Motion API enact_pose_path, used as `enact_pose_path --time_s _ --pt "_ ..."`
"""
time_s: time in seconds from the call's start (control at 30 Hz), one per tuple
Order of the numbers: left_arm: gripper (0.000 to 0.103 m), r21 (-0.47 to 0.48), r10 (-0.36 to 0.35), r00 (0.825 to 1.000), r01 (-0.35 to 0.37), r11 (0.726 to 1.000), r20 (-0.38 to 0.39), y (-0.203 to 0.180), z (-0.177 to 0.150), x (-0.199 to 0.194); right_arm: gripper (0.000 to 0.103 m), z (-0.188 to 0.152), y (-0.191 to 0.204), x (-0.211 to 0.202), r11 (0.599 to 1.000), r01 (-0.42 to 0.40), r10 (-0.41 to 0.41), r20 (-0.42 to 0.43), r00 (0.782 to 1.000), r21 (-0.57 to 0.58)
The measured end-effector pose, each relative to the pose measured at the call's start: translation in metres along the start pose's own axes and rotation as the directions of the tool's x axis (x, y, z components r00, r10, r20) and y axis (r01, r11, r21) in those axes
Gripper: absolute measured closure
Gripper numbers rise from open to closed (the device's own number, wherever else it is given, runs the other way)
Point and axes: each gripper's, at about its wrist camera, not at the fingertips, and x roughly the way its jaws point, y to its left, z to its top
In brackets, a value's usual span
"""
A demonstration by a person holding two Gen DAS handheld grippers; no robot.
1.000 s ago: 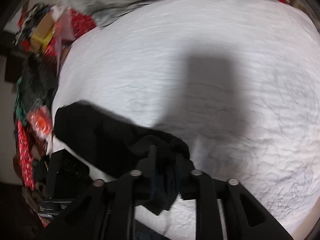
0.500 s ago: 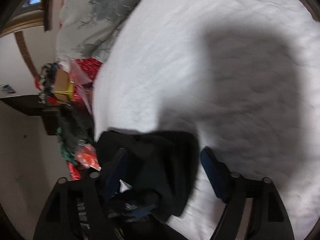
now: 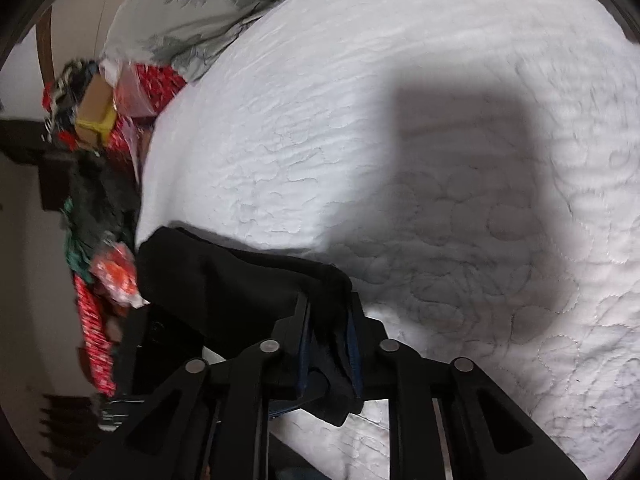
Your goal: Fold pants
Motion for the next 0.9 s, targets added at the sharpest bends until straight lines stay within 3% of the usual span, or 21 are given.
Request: enact_pose_path --time_s 0.5,0.9 --pt "0.096 -0.041 -0.186 0.982 0.187 0.981 0.025 0.004 0.015 -0.063 0.091 0.002 0.102 -0.015 0.974 0.139 -0.137 0.026 0.99 -0.179" --pt "0.096 -0.135 -0.248 0.956 0.269 0.954 0.158 0.069 0.04 -0.147 0.091 0.009 0.2 0.055 0.958 0.127 -0.134 -0.01 0.991 -0.258"
